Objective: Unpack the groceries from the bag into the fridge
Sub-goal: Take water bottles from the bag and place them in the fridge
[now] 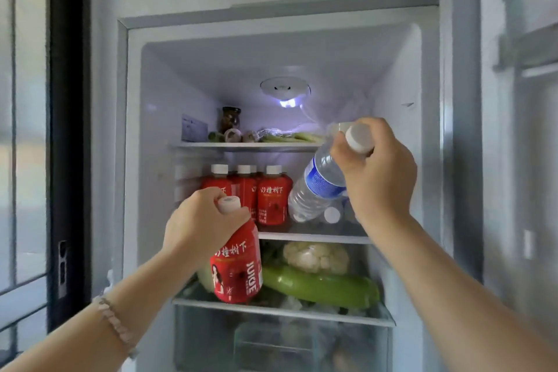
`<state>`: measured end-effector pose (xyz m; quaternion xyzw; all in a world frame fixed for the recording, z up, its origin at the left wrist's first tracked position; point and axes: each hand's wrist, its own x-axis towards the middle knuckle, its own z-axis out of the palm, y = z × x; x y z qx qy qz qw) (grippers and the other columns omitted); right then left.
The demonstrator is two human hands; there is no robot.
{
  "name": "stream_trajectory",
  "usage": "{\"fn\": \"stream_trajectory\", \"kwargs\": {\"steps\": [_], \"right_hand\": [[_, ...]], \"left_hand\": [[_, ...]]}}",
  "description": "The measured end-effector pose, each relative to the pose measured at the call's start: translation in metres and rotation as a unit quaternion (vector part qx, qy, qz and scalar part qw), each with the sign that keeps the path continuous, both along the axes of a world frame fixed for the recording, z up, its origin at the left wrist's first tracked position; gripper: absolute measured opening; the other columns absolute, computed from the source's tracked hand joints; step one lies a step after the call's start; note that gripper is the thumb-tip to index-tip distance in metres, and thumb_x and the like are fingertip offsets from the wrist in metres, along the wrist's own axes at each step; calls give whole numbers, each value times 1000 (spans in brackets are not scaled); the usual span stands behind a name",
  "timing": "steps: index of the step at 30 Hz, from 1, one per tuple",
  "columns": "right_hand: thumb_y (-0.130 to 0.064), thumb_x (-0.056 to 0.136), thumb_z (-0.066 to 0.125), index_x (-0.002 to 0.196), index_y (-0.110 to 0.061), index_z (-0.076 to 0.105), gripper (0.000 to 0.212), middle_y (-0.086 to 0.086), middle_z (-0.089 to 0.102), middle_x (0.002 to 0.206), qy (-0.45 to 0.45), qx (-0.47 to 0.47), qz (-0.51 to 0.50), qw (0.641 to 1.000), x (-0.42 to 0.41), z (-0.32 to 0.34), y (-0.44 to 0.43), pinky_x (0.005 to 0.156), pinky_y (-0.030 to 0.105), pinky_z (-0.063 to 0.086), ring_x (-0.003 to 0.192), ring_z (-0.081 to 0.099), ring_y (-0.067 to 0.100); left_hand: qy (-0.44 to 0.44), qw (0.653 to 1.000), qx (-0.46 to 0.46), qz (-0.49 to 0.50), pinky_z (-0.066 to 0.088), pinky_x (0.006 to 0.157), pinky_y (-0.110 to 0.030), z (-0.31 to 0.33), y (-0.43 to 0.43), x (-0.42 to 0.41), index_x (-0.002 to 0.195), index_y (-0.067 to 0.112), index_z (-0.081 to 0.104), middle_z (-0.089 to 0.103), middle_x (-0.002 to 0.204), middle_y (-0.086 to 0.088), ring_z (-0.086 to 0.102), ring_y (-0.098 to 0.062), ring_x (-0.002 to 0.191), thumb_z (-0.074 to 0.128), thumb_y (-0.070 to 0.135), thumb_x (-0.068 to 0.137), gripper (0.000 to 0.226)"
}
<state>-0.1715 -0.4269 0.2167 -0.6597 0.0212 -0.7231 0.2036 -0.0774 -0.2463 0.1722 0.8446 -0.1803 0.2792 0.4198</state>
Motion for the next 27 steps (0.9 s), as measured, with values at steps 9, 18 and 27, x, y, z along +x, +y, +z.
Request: {"fn": "stream_trajectory", "kwargs": {"steps": [9,18,27], "right_hand": [[-34,77,56,75,-8,66,28,5,64,63,-10,-226,-95,970,93,-28,-44,55,26,43,55,58,26],[-29,62,82,88,-18,67,32,5,62,63,193,-260,-240,915,162,-58,-85,47,32,49,53,61,28],[-22,100,29,147,-25,19,49,11,49,133,601,-81,-137,783,178,-11,-84,82,30,39,99,48,21]], "left_hand": [[-18,998,6,-63,44,52,-21,6,-7,59,81,26,57,65,77,10,62,-7,67,69,46,77,24],[-26,993,14,-110,59,63,-32,11,-4,90,77,28,57,67,72,10,66,-6,65,70,46,74,22],[-21,991,-24,-132,59,63,-33,7,5,110,75,29,59,69,71,10,67,-7,65,73,44,72,21]]}}
